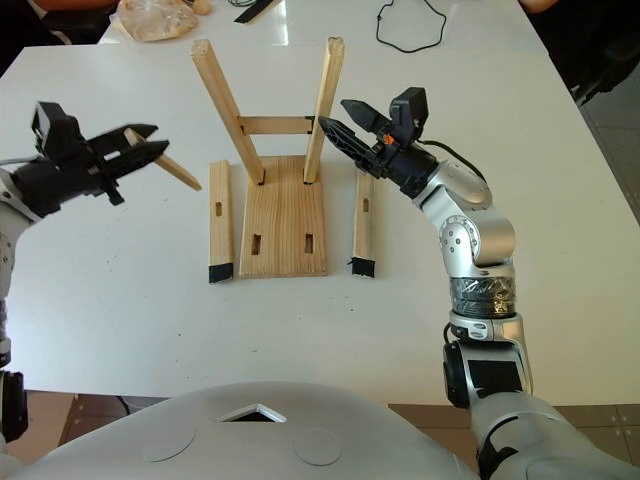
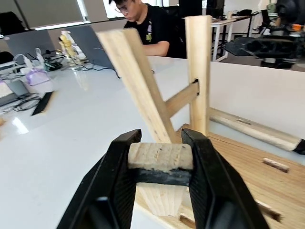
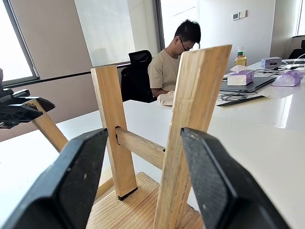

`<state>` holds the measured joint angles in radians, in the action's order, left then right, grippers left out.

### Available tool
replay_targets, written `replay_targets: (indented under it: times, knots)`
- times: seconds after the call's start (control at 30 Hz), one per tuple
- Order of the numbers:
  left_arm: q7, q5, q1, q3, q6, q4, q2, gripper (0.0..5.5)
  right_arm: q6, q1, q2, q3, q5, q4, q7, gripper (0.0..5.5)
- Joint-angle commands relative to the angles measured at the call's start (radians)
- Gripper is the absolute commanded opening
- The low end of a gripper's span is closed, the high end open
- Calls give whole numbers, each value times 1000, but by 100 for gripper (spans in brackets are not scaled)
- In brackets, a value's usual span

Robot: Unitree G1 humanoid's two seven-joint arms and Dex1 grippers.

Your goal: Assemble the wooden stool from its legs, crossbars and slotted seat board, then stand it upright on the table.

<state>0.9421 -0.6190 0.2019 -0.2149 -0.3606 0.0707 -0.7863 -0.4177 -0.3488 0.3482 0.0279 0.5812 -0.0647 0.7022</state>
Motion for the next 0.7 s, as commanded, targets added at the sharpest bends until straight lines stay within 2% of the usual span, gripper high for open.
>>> replay_targets:
  times: [0.03, 0.3, 0.7]
  knots:
    - [53, 41, 39, 33, 42, -49, 13, 134, -3, -16, -3, 0, -12, 10, 5, 280]
    - [199, 139, 89, 120, 227, -204, 75, 134, -21, -38, -5, -5, -19, 35, 20, 280]
    - [267, 177, 69, 143, 277, -244, 87, 134, -45, -24, -6, 11, 15, -4, 47, 280]
